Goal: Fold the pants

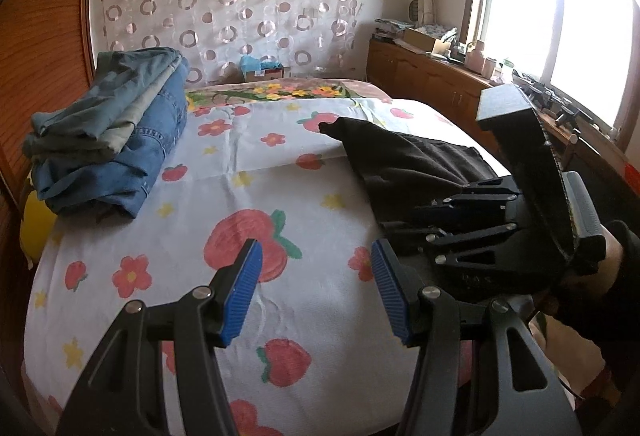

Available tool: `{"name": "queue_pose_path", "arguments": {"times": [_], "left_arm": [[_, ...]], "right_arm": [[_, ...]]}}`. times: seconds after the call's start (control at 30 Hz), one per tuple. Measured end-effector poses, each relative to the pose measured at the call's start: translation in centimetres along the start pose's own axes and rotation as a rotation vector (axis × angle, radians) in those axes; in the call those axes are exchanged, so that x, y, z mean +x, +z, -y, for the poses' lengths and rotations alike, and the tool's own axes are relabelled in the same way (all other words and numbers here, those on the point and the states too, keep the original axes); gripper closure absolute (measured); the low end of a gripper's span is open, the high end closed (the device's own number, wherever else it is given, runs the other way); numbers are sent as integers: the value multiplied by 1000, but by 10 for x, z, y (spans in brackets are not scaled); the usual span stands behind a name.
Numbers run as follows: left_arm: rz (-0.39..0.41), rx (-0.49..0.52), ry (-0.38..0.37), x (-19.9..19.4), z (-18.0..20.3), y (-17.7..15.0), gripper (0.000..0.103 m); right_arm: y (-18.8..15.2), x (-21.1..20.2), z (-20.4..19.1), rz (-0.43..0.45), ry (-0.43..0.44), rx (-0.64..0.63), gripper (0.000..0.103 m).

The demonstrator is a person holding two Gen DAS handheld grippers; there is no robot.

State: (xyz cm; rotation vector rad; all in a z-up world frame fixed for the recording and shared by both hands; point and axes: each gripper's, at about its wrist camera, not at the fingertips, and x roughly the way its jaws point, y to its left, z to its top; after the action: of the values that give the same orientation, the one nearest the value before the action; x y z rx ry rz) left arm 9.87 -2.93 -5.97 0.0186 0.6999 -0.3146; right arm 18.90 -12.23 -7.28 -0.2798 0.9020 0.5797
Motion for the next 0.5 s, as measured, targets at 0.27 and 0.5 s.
{"name": "queue_pose_path", "arguments": {"times": [0.27,0.5], "left_arm": [[-13,1,-6,4,2,-5,47],[-23,17,-18,8,10,-7,47]], "right_arm": [[3,-19,12,44,10,22,100],[6,-62,57,136,-30,96,100]]}}
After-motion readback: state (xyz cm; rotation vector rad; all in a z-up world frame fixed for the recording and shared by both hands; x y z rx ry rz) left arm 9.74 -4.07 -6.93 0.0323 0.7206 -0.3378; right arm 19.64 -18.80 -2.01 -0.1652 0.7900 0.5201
